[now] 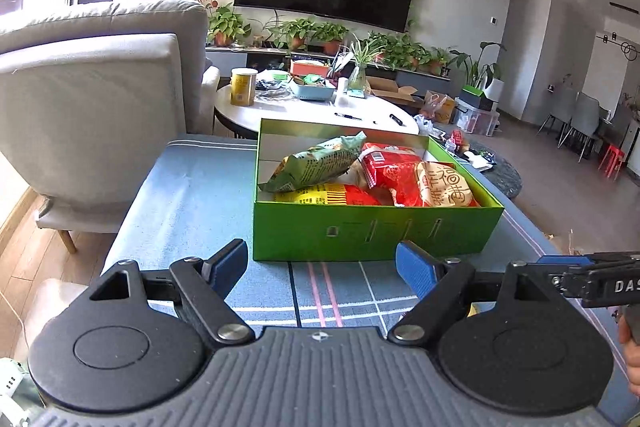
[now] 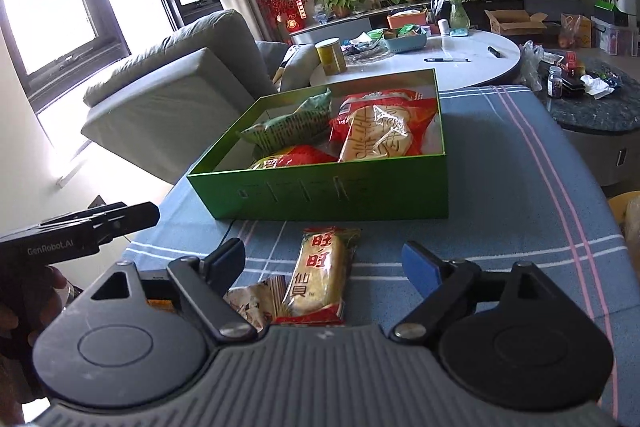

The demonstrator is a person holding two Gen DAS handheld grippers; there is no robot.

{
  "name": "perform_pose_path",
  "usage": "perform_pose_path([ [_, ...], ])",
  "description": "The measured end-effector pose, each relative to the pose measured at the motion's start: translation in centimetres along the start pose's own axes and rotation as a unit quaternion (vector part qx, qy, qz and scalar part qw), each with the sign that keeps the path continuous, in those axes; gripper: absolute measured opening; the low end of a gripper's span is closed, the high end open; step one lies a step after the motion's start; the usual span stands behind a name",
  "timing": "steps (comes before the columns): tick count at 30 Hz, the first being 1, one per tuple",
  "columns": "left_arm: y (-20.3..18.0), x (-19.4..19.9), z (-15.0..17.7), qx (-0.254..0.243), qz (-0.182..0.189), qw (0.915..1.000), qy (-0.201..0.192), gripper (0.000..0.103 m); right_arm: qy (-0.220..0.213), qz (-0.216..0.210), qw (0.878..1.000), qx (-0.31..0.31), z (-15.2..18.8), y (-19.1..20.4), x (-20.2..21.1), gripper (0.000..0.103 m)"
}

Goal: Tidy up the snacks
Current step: 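Move both grippers back over the remaining snack packs on the table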

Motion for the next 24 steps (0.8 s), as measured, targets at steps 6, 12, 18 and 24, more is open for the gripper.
perform_pose_path([
  [6,0.0,-0.5,1.1,-0.014,0.001,0.9999,0.010,0.080,0.010,0.015,1.000,0.011,0.7,0.4,-0.4,0.076],
  [12,0.5,-0.7,1.8,-0.022,0.002,0.9995,0.023,0.080,0.015,0.020,1.000,-0.001,0.9,0.6,-1.2,0.076],
  [18,0.9,-0.5,2.0,-0.041,-0.004,0.9988,0.027,0.080,0.033,0.033,0.999,0.013,0.8,1.8,-2.4,0.076],
  [24,2.5,-0.2,2.3,-0.052,-0.027,0.9976,0.035,0.080,0.049,0.033,0.998,0.018,1.2,2.6,-3.5,0.077],
])
Point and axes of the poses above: each gripper's, at about its wrist camera, not at the fingertips, and x roughly against the way its jaws point, y to its left, z to its underside, the point moved 10 cm from there along -x, roughly the way its jaws point, and after that the axes turned 9 degrees about x, right-handed, at the moved point
